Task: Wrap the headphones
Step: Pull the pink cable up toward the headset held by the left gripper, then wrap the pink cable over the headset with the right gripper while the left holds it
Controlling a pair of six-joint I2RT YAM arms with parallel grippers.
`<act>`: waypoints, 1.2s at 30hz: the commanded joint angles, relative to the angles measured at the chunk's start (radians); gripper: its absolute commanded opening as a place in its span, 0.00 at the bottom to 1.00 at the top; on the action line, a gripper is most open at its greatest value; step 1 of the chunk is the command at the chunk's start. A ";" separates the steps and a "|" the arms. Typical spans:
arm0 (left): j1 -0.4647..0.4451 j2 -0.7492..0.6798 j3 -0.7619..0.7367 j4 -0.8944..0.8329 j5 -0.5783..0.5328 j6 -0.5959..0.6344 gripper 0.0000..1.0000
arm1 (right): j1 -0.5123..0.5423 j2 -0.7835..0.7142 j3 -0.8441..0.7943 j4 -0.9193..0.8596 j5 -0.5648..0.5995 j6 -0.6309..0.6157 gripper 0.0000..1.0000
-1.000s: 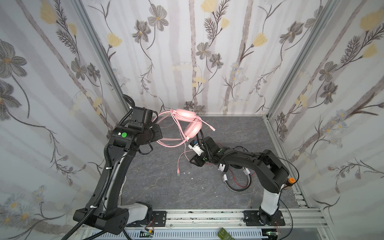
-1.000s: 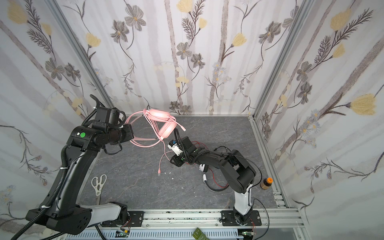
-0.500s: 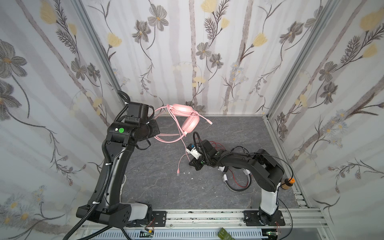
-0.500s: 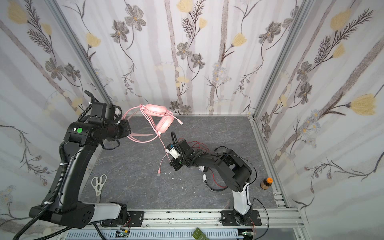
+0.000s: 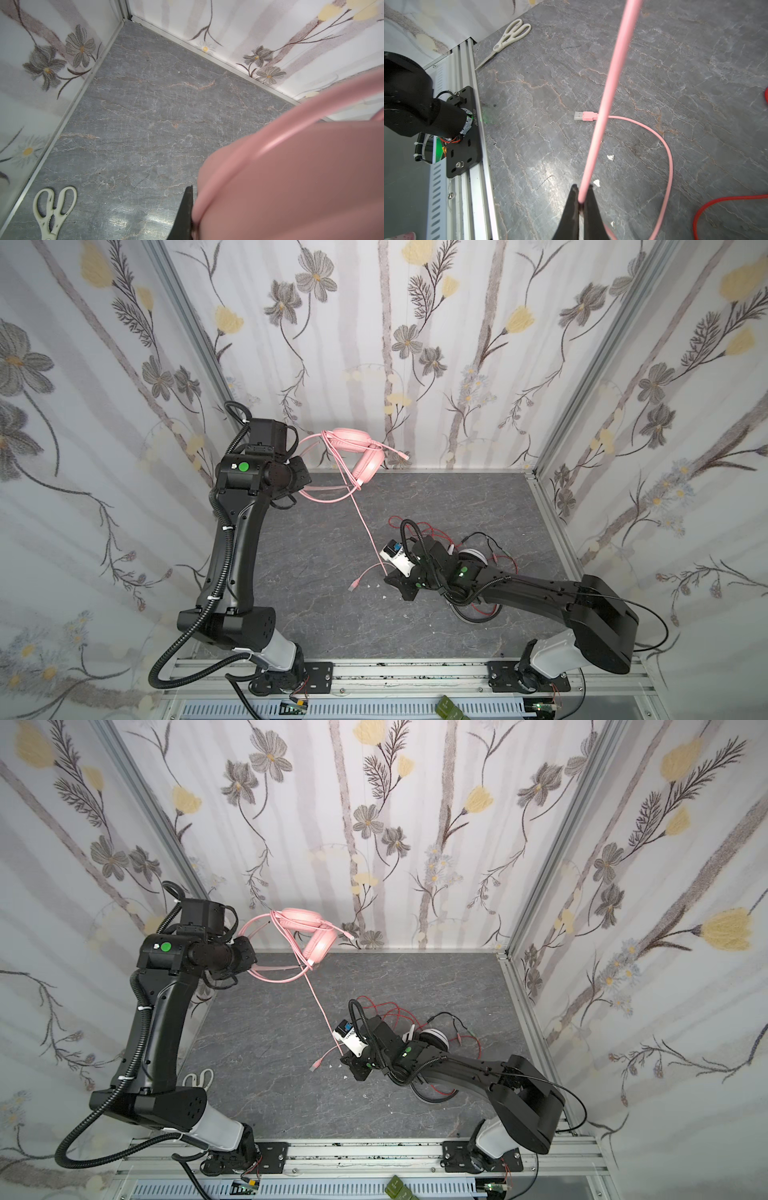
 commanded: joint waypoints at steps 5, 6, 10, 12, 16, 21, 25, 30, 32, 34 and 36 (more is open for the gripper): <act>0.006 0.072 0.059 0.032 -0.193 0.057 0.00 | 0.095 -0.177 0.032 -0.262 0.231 -0.008 0.00; 0.006 0.079 0.060 0.024 -0.212 0.064 0.00 | 0.109 -0.197 0.050 -0.299 0.263 -0.012 0.00; -0.013 0.070 0.027 0.013 -0.286 0.083 0.00 | 0.133 -0.250 0.151 -0.425 0.379 -0.031 0.00; -0.047 0.054 -0.010 0.012 -0.344 0.096 0.00 | 0.140 -0.261 0.230 -0.478 0.430 -0.064 0.00; -0.142 0.027 -0.087 -0.006 -0.489 0.122 0.00 | 0.152 -0.241 0.402 -0.571 0.519 -0.142 0.00; -0.271 -0.014 -0.179 -0.018 -0.605 0.153 0.00 | 0.155 -0.167 0.591 -0.664 0.648 -0.269 0.00; -0.372 -0.045 -0.232 -0.017 -0.658 0.223 0.00 | 0.153 -0.105 0.681 -0.685 0.815 -0.425 0.00; -0.456 -0.083 -0.266 -0.017 -0.706 0.280 0.00 | 0.132 -0.036 0.755 -0.683 0.932 -0.563 0.00; -0.475 -0.100 -0.271 -0.015 -0.667 0.300 0.00 | 0.114 -0.027 0.768 -0.661 0.906 -0.575 0.00; -0.488 -0.124 -0.288 0.002 -0.595 0.321 0.00 | 0.099 -0.022 0.787 -0.643 0.866 -0.571 0.00; -0.502 -0.148 -0.311 0.021 -0.539 0.330 0.00 | 0.090 -0.022 0.810 -0.624 0.816 -0.564 0.00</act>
